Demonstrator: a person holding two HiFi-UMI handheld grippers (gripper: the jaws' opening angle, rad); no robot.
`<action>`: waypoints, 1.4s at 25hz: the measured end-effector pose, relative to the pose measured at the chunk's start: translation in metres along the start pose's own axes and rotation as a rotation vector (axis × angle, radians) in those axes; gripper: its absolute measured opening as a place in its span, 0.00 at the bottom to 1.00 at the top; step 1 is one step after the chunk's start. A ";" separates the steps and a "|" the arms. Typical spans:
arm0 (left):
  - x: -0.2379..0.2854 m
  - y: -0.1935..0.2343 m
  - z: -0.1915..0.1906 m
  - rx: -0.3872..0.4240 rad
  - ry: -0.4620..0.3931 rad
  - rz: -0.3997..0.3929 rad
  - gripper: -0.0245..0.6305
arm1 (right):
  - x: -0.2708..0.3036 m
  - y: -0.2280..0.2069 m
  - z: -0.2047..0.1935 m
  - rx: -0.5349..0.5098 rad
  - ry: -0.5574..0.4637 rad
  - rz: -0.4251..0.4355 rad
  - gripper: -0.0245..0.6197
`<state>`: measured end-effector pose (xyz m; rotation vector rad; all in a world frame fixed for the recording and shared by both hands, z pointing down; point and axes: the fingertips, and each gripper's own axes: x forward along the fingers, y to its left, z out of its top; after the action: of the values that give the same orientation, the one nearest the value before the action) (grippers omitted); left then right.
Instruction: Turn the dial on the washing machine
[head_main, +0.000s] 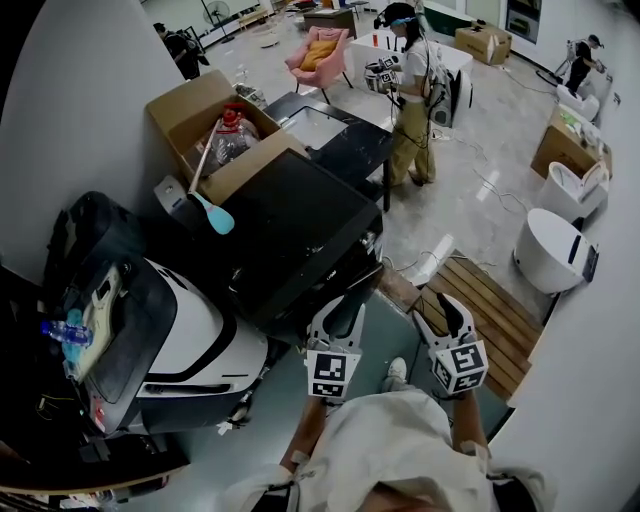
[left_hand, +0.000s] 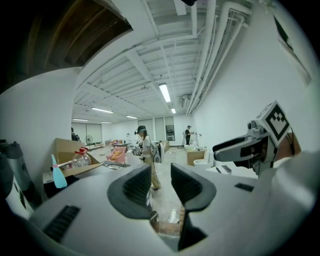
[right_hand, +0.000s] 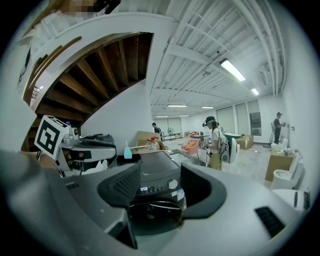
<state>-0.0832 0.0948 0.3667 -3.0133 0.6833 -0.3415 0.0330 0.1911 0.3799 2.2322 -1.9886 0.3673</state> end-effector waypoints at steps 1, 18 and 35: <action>0.006 0.000 0.001 -0.002 0.000 0.004 0.24 | 0.004 -0.006 0.001 0.001 0.000 0.006 0.43; 0.091 -0.004 0.018 -0.011 0.051 0.118 0.24 | 0.060 -0.093 0.017 -0.012 0.024 0.119 0.42; 0.128 0.020 -0.017 -0.060 0.108 0.157 0.24 | 0.122 -0.098 0.001 -0.022 0.063 0.186 0.41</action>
<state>0.0174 0.0224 0.4076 -2.9892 0.9479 -0.4879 0.1430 0.0856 0.4177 2.0022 -2.1613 0.4278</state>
